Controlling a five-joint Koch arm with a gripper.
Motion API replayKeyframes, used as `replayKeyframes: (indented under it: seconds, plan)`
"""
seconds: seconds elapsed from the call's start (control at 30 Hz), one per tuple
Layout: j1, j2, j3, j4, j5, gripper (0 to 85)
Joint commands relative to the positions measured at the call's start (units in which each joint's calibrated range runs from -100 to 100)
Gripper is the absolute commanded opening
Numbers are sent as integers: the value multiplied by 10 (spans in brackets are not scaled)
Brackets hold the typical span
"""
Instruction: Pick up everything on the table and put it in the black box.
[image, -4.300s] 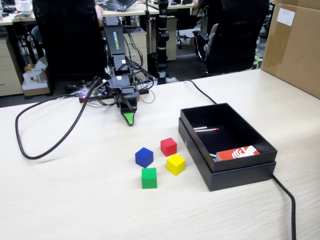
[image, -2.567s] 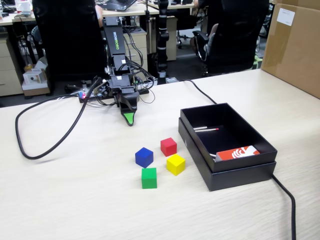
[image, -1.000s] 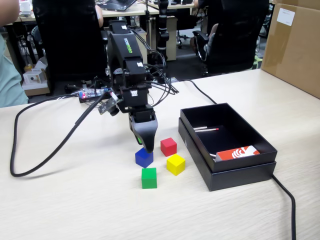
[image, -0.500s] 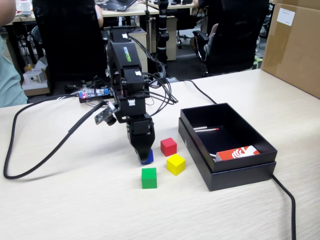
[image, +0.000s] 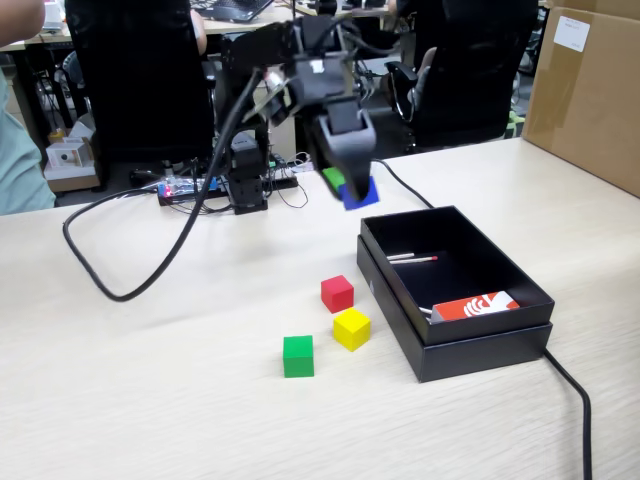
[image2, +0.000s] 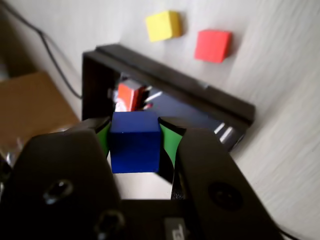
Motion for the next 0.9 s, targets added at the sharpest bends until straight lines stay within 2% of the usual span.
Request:
replayKeyframes:
  seconds: [0.0, 0.17, 0.27, 0.4, 0.7, 0.87]
  plan:
    - [30, 36, 93, 0, 17, 47]
    - [54, 235, 169, 0, 43, 47]
    - [64, 361, 179, 0, 47, 56]
    - [70, 456, 226, -19, 66, 173]
    - [73, 442, 226, -24, 72, 258]
    - [68, 301, 197, -25, 72, 261]
